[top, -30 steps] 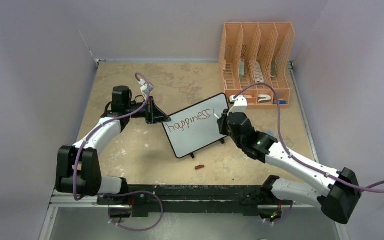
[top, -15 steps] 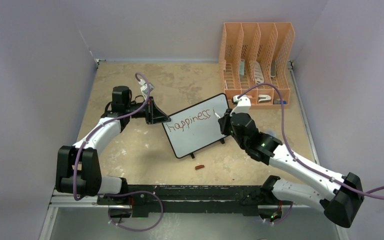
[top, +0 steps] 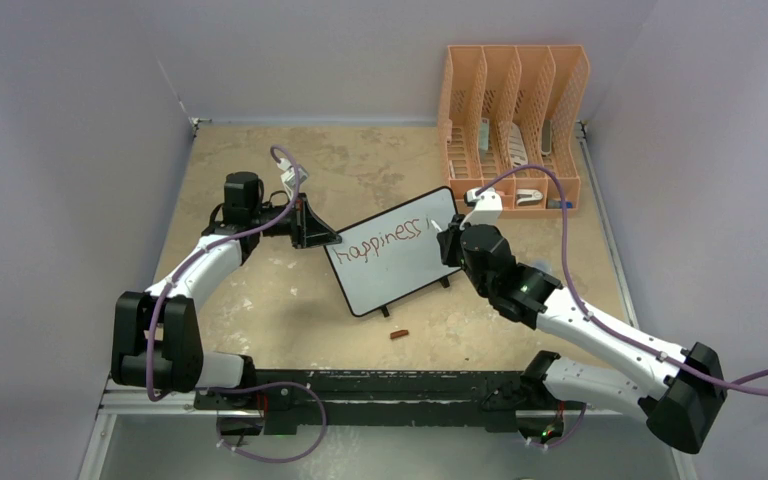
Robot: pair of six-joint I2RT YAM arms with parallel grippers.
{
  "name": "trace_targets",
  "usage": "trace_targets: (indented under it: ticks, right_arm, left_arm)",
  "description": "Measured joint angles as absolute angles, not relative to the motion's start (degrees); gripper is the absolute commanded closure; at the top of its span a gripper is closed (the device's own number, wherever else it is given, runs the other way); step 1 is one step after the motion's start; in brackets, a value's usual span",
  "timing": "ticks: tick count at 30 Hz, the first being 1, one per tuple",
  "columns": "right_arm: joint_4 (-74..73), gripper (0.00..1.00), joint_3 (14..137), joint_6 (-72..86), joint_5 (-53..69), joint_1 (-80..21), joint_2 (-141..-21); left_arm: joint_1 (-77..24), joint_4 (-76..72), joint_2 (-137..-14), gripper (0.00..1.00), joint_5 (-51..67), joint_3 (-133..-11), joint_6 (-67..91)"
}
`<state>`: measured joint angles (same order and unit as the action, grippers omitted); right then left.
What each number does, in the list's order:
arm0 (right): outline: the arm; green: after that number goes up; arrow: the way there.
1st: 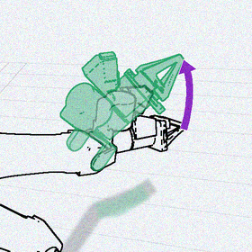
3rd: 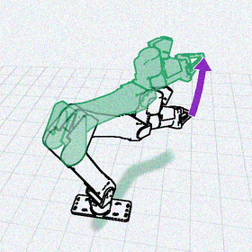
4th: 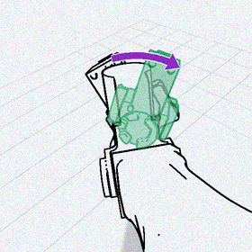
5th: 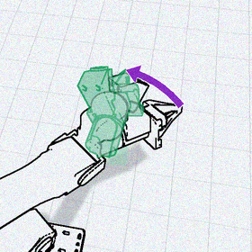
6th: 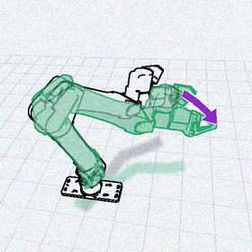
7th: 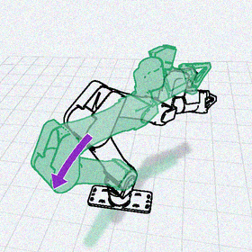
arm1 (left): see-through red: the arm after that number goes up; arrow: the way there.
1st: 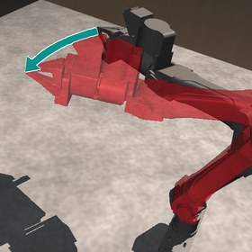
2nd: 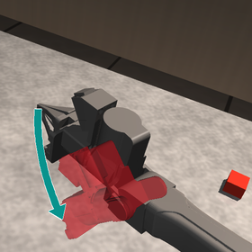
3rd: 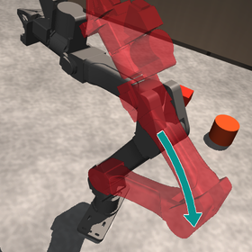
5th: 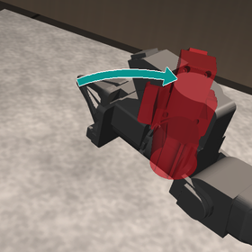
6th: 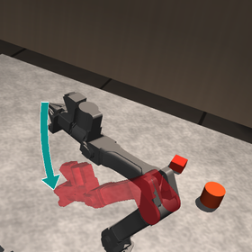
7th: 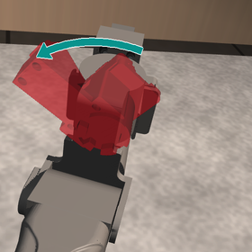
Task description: Write a sentence on the whiteboard
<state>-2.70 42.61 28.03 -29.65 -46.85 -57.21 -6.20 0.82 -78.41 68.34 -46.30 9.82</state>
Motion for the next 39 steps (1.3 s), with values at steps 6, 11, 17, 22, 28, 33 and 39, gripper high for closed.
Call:
trace_targets:
  ticks: [6,11,17,22,28,33,39]
  right_arm:
    - [-1.56,1.00,42.61,27.57,-30.46,-46.85,-57.58]
    - [-0.73,1.00,42.61,27.33,-30.46,-46.85,-58.57]
    - [-0.47,1.00,42.61,27.16,-30.48,-46.81,-59.46]
    - [-0.51,1.00,42.61,27.20,-30.50,-46.81,-59.72]
    - [-1.93,1.00,42.63,27.94,-30.46,-46.81,-59.72]
    - [-4.34,1.00,42.78,28.86,-30.39,-46.81,-59.72]
    - [-5.91,1.00,42.85,29.58,-30.28,-46.81,-59.72]
  left_arm:
    - [-6.20,0.82,-78.41,1.00,68.34,-46.30,9.82]
    - [-6.20,0.82,-78.41,1.00,68.34,-46.30,9.82]
    - [-6.20,0.84,-78.41,1.00,68.34,-46.30,9.82]
    - [-6.20,0.82,-78.41,1.00,68.31,-46.30,9.82]
    - [-6.20,0.82,-78.41,1.00,68.31,-46.30,9.82]
    - [-6.20,0.82,-78.41,1.00,68.29,-46.30,9.82]
    - [-6.20,0.82,-78.41,1.00,68.29,-46.30,9.82]
